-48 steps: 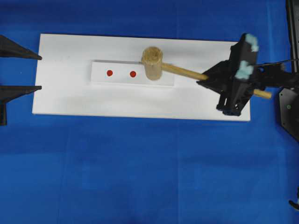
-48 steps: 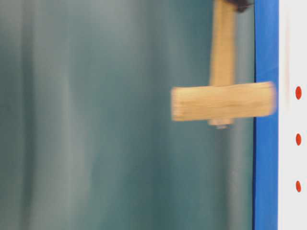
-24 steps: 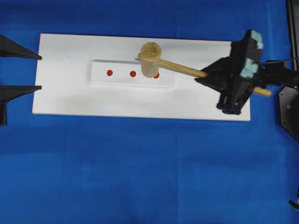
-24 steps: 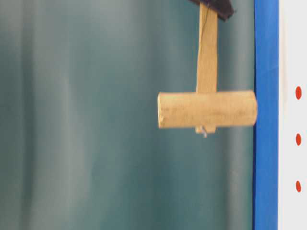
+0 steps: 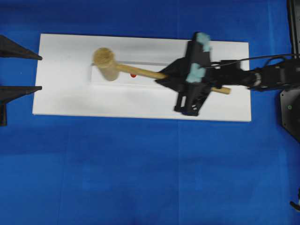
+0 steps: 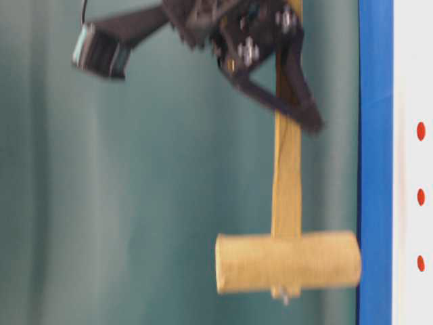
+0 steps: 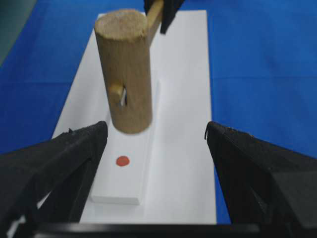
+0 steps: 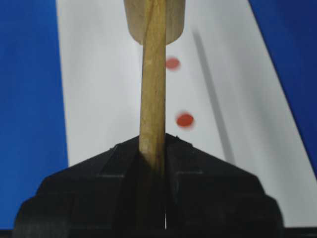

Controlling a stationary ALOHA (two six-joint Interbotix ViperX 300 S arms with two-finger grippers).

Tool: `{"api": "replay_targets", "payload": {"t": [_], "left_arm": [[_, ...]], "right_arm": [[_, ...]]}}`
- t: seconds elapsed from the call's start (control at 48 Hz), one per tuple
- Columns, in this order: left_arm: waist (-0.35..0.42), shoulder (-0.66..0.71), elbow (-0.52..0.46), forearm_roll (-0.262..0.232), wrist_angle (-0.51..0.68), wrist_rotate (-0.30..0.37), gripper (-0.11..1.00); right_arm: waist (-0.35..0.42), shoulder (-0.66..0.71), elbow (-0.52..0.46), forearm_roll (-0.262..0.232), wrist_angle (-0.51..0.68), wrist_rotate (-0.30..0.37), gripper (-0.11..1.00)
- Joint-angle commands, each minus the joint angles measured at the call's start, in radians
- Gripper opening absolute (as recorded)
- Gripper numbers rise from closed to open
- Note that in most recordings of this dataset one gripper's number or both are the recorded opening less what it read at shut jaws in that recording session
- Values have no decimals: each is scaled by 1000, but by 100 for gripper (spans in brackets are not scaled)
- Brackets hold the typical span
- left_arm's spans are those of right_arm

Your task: Hit the mark with a hammer.

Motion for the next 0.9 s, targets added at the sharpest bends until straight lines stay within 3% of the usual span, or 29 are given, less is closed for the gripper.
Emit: {"api": "replay_targets", "payload": {"t": [0.0,0.334,0.584,0.876], "left_arm": [[2,9,-9,0,-9,-2,78],[2,21,-6,-2,-34,-3,78],[2,173,6,-2,-287,-52,80],[2,394,-31,-2,-486,-103,93]], "right_arm": [[2,5,-57,-9,11,-6,2],[2,11,-63,-9,11,-8,2],[2,11,-64,-9,11,-9,2],[3,11,-64,-9,11,-11,2]]}}
